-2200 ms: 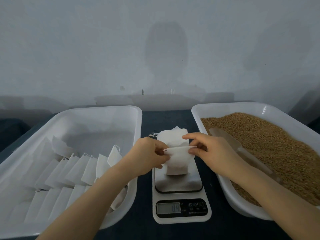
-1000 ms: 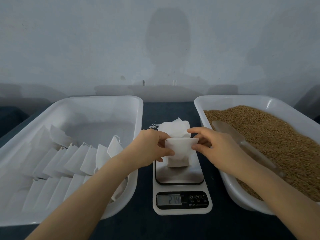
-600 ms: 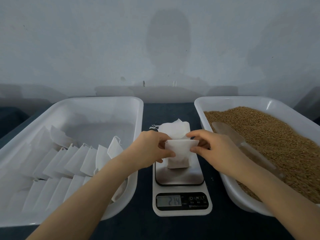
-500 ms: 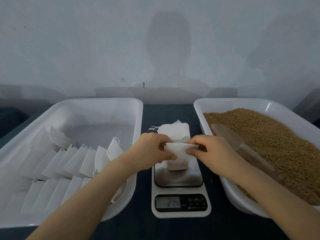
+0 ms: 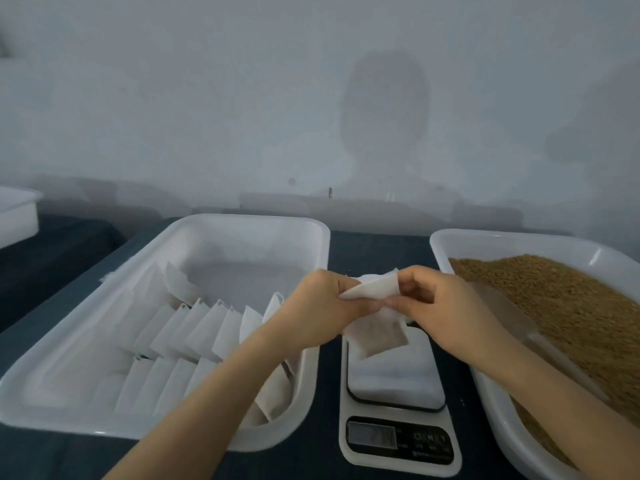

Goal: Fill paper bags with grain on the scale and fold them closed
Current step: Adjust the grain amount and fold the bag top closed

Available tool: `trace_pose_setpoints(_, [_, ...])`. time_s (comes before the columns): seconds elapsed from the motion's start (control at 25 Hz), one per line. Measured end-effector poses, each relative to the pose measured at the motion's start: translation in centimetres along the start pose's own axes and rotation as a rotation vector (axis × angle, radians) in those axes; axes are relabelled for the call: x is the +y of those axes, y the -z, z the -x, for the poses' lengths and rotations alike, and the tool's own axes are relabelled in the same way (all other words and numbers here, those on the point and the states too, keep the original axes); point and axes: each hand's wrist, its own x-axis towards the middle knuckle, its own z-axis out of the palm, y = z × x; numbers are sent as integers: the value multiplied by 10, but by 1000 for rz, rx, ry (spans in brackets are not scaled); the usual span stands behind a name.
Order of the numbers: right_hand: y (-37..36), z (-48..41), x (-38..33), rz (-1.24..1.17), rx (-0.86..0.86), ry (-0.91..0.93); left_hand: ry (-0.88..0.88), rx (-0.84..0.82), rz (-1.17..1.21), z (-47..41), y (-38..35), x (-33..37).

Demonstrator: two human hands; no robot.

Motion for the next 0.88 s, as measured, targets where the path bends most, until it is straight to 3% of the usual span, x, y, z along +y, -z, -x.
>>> trace_pose_setpoints(0.16, [-11,-2,2,-59,28,-46,105,336,61,1,64,-10])
trace_pose_setpoints(0.32, [-17,6,10,7,-31,-71,245,675,-127,-5,133,-52])
trace_pose_setpoints(0.52, [-17,8,12,56,-40,-78,596,560,-196,-16,154,-119])
trace_pose_setpoints(0.72, [-16,8,15,76,-54,-80,665,505,-309,-8,149,-147])
trace_pose_setpoints(0.88, [-18,8,15,98,-79,-90,716,354,-538,-10,146,-144])
